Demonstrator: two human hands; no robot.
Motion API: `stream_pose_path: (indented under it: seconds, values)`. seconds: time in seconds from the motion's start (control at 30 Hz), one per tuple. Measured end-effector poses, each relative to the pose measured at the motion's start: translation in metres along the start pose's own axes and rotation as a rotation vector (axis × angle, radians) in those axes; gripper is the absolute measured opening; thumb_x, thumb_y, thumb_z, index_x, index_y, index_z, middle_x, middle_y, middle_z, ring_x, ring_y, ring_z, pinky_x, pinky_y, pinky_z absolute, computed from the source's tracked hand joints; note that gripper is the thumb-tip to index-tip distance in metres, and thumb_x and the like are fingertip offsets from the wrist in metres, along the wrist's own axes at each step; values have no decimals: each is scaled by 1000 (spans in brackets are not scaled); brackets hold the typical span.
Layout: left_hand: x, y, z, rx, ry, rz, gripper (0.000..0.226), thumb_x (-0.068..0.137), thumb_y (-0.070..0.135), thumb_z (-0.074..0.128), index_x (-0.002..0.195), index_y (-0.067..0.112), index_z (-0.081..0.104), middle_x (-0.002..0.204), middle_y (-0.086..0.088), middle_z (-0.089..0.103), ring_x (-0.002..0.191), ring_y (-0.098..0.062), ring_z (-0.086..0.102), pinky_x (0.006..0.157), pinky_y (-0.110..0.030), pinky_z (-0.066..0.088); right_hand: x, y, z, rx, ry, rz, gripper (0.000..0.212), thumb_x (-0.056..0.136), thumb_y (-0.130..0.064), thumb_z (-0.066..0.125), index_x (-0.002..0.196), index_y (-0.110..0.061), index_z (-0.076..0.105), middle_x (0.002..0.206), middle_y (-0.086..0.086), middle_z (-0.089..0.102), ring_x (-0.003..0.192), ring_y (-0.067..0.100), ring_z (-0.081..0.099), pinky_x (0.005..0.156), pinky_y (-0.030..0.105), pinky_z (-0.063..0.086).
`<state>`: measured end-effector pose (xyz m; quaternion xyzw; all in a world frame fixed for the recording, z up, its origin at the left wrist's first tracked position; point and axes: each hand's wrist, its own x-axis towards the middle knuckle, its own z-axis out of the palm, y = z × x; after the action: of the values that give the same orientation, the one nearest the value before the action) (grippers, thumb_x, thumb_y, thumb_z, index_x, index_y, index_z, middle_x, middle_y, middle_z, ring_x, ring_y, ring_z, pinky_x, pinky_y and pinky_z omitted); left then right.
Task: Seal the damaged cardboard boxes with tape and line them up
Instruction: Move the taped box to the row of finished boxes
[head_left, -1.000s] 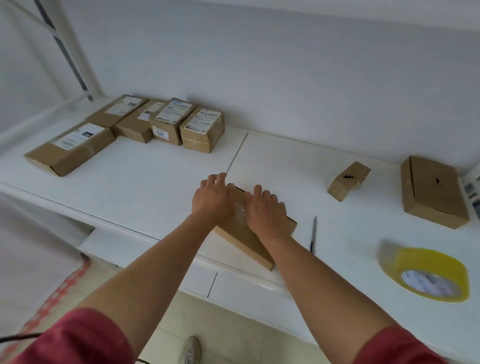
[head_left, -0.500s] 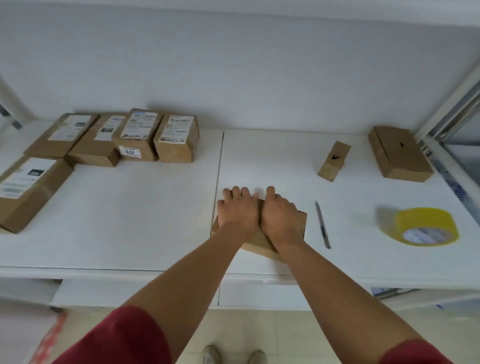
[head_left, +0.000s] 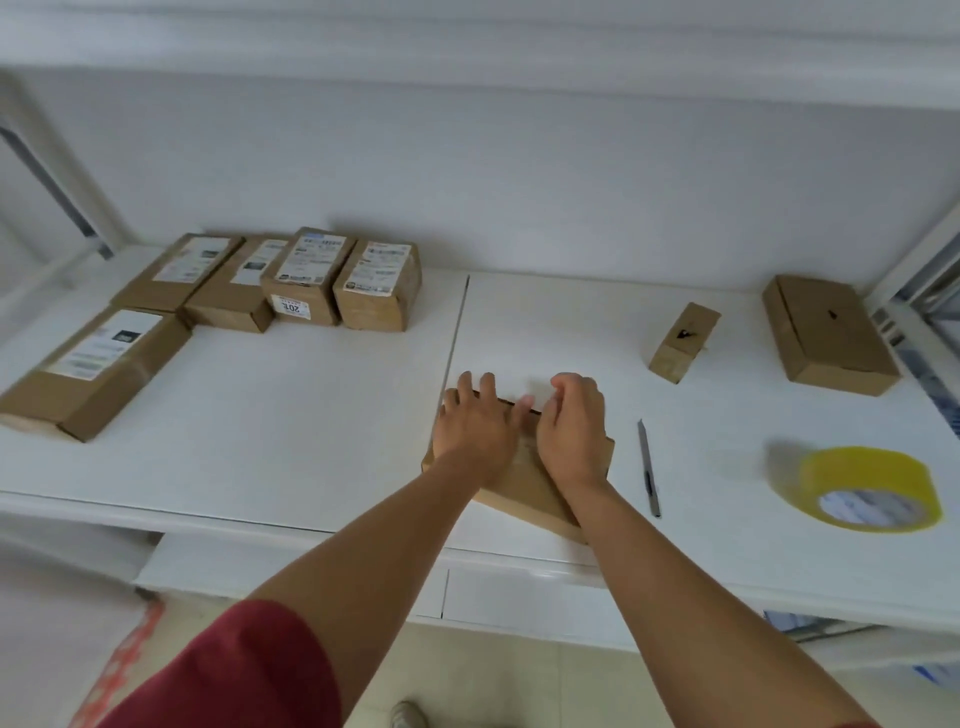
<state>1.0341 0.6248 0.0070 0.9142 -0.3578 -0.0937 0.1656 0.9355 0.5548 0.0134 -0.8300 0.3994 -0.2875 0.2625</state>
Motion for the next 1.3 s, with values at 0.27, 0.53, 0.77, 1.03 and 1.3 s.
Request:
stream_pose_path:
  seconds: [0.27,0.53,0.77,1.03,1.3]
  values:
    - [-6,-31,-41,-159,-155,-257,67,101,58,20,129,9,56,123,-15,59,116,-35,53,94,-42,41,-44,17,-44,-279,-264,353,71,97,-61,30,145,-8,30,133,16,51,117,36,55,84,43,45]
    - [-20,-82,-105,-1217,238,-263,43,89,67,42,85,26,52,87,2,57,82,-13,55,71,-31,44,-34,-57,-16,720,25,573,43,90,-68,37,117,-41,55,131,-14,53,126,19,48,95,29,39]
    - [-16,-223,-141,-1531,285,-486,33,91,55,60,94,23,63,53,13,59,58,-5,61,66,-26,44,-48,-154,83,841,17,439,34,73,-51,68,101,-44,50,94,-34,58,95,-8,57,75,21,39]
    - [-9,-365,-181,-1293,-30,-475,23,88,32,71,108,21,65,114,-3,69,116,-28,60,108,-46,40,-38,-242,164,1112,-15,386,43,75,0,65,107,-27,57,113,0,55,102,19,58,83,29,51]
    - [16,-403,-207,-1390,1,-285,47,95,5,61,137,23,52,127,0,66,106,-17,68,83,-35,55,-17,-247,157,845,-603,453,39,84,-39,56,118,-23,67,117,6,69,104,19,65,88,39,50]
